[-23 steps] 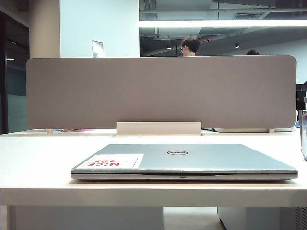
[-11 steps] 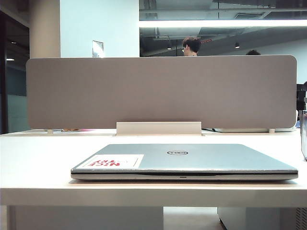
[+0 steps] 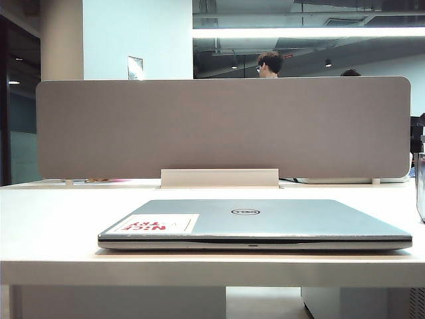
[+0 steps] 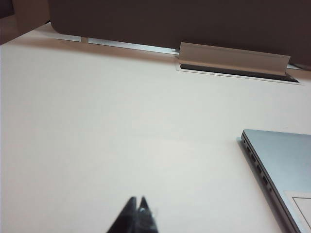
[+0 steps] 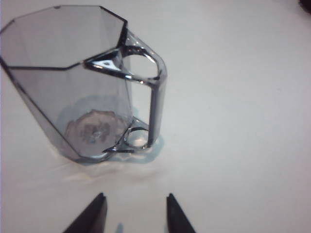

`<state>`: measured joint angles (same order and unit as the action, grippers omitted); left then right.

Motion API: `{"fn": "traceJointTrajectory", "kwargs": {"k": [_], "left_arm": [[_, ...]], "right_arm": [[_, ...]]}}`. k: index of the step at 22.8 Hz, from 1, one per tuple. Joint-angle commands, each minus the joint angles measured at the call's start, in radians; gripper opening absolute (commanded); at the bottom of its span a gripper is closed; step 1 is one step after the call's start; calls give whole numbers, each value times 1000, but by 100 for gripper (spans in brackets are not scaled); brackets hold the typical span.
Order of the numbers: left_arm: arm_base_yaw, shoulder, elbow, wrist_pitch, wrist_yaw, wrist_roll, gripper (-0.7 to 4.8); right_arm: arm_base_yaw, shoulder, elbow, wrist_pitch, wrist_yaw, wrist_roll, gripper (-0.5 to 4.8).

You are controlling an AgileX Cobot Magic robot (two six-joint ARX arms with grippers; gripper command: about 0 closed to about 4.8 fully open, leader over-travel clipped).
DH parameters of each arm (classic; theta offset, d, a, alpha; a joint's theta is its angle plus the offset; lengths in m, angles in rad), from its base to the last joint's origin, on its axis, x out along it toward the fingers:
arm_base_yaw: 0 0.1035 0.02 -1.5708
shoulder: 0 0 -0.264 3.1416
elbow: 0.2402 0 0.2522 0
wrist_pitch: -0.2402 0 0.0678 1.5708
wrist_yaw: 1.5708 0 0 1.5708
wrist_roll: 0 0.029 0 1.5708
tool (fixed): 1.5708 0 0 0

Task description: Pick up the water cup and place it on the side of the laptop away from you.

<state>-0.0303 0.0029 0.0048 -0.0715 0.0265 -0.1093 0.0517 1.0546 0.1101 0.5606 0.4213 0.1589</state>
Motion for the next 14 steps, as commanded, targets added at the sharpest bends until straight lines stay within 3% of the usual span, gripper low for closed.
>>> {"fn": "traceJointTrajectory", "kwargs": {"k": [1, 4, 8, 14], "left_arm": [[1, 1, 3, 5, 4, -3, -6], [1, 1, 3, 5, 5, -3, -6], [0, 1, 3, 5, 4, -3, -6], [0, 1, 3, 5, 3, -3, -6]], "right_arm": [[-37, 98, 6, 127, 6, 6, 177], [-87, 171, 7, 203, -18, 6, 180], [-138, 225, 32, 222, -141, 22, 180], [-141, 293, 87, 223, -155, 21, 180]]}}
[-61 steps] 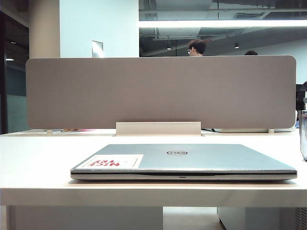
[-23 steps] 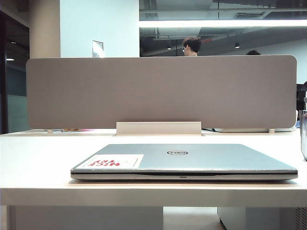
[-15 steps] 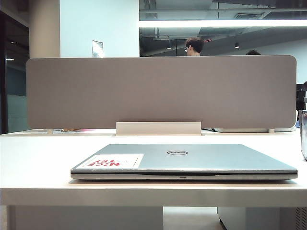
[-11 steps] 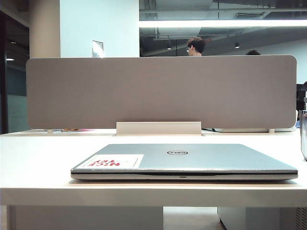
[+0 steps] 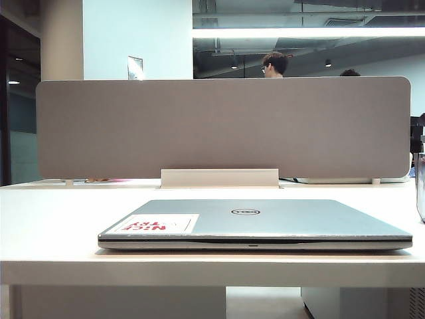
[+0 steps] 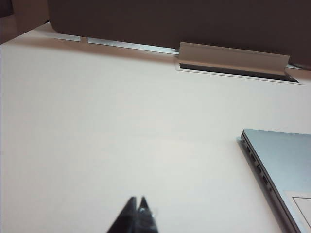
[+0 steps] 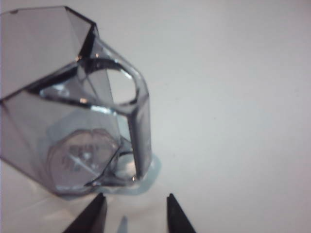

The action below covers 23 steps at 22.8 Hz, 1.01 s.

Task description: Pick up the water cup and place it on the side of the laptop away from you.

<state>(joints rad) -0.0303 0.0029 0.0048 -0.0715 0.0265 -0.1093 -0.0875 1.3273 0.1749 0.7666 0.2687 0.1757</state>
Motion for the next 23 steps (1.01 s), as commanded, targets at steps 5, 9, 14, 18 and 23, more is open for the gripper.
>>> {"fn": "traceJointTrajectory", "kwargs": {"k": [5, 9, 14, 18, 23], "left_arm": [[0, 1, 3, 5, 4, -3, -6], [1, 1, 3, 3, 4, -3, -6], [0, 1, 3, -2, 4, -3, -6], [0, 1, 3, -2, 4, -3, -6], [0, 1, 3, -2, 4, -3, -6]], "right_arm": [[-3, 83, 72, 18, 2, 3, 180], [-3, 105, 97, 24, 29, 3, 180], [-23, 131, 118, 24, 68, -21, 179], [-68, 148, 122, 24, 64, -20, 175], [-103, 162, 129, 25, 8, -20, 149]]}}
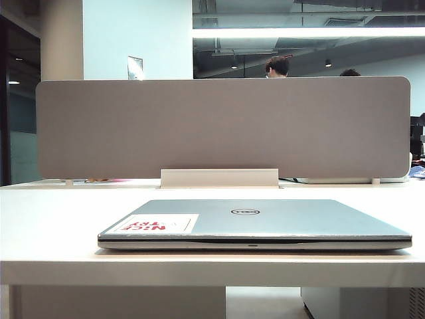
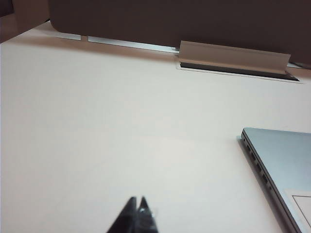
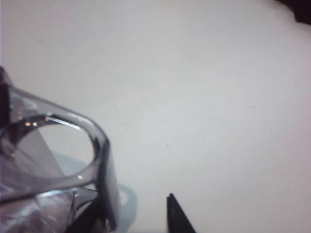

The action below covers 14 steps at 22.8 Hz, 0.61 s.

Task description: Pick up the water cup and place it on the side of the laptop away from you.

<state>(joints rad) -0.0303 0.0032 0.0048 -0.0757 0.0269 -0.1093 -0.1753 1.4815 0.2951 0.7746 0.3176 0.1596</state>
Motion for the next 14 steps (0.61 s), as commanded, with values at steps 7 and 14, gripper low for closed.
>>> {"fn": "traceJointTrajectory", "kwargs": {"k": [7, 14], "left_arm": [[1, 0, 3, 2, 3, -3, -6], [0, 0, 3, 2, 3, -3, -6]], "right_arm": [[-29, 43, 21, 54, -77, -20, 146], [-32, 55, 45, 75, -96, -68, 137]]}}
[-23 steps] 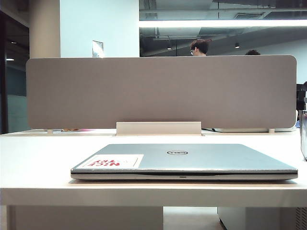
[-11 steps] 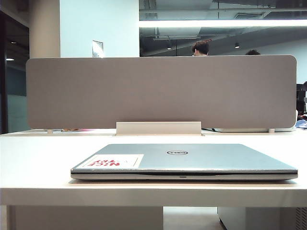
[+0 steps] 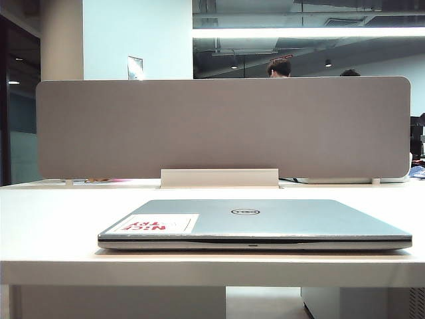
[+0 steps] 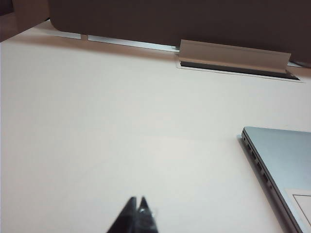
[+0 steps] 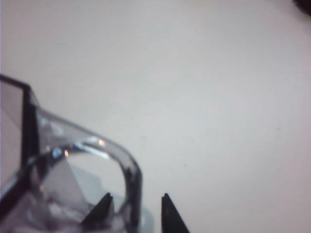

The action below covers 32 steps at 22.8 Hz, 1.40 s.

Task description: Pick up the water cup and place it on the side of the laptop away from you.

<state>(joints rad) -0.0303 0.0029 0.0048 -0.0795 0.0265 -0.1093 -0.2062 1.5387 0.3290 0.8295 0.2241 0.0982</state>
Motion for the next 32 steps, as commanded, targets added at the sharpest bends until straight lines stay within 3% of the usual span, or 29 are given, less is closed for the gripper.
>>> {"fn": "traceJointTrajectory", "kwargs": {"k": [1, 2, 12, 23, 28, 32], "left_arm": [[0, 1, 3, 6, 4, -3, -6], [0, 1, 3, 6, 4, -3, -6], [0, 1, 3, 5, 4, -3, -6], [0, 1, 3, 5, 4, -3, -6], [0, 1, 3, 5, 4, -3, -6], [0, 1, 3, 2, 4, -3, -6]], "right_arm": [[-2, -2, 11, 21, -3, -6, 117], [-2, -2, 11, 21, -2, -6, 87], [-1, -2, 11, 20, -3, -24, -3], [18, -21, 20, 103, -94, -24, -2], [121, -60, 117, 42, -140, -24, -2], [245, -53, 294, -152, -156, -24, -2]]}}
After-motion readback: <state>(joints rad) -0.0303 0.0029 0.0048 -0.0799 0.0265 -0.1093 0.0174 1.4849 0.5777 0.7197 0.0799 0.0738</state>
